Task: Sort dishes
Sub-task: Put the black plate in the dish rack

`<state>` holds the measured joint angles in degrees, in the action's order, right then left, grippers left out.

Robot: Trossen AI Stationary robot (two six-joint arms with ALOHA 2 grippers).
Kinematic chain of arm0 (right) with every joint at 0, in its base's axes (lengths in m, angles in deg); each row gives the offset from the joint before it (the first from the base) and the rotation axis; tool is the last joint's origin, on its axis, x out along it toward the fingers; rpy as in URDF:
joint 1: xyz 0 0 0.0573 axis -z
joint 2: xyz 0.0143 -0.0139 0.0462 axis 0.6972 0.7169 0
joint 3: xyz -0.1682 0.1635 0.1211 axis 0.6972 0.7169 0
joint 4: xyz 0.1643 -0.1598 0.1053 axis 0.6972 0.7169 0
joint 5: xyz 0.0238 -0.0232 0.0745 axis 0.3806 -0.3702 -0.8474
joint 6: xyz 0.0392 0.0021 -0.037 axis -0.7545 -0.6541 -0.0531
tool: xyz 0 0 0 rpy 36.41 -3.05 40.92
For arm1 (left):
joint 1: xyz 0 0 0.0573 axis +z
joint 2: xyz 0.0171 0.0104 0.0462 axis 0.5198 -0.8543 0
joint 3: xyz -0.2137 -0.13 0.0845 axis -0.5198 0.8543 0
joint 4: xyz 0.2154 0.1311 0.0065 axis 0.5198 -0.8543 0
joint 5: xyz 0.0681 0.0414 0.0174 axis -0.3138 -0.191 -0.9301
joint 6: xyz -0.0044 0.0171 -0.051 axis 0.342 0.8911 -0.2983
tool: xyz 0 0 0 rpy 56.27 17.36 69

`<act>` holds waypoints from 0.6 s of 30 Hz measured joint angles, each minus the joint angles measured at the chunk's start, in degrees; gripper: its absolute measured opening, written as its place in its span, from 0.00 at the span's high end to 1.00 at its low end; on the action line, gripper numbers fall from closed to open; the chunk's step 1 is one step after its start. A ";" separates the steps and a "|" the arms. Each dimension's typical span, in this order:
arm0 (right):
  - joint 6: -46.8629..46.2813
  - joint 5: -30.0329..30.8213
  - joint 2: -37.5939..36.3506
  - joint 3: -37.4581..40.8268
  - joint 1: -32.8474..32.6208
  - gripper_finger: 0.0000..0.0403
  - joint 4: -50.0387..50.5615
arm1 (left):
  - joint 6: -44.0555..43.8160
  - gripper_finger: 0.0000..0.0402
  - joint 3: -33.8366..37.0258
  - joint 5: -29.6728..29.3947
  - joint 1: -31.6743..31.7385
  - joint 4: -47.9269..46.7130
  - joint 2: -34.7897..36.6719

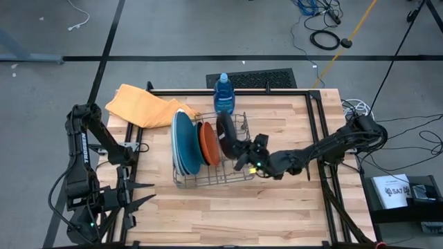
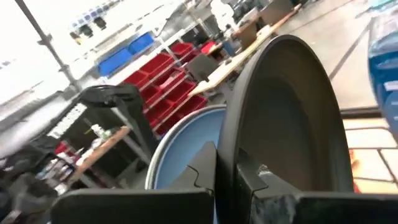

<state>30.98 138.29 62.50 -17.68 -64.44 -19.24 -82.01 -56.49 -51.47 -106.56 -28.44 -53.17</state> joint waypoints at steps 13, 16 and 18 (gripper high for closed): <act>-7.43 4.53 11.52 -8.38 0.30 0.98 7.00 | 0.02 0.66 0.00 0.36 0.02 0.76 0.00; -9.09 5.61 12.65 -8.40 0.42 0.98 7.07 | 0.04 0.66 0.00 0.36 0.02 0.76 0.00; -9.94 7.79 13.33 -8.40 0.42 0.98 7.56 | 0.04 0.66 0.00 0.38 0.02 0.76 0.00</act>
<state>21.05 146.08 75.83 -26.08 -64.02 -11.68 -81.97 -56.49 -51.09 -106.54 -27.67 -53.17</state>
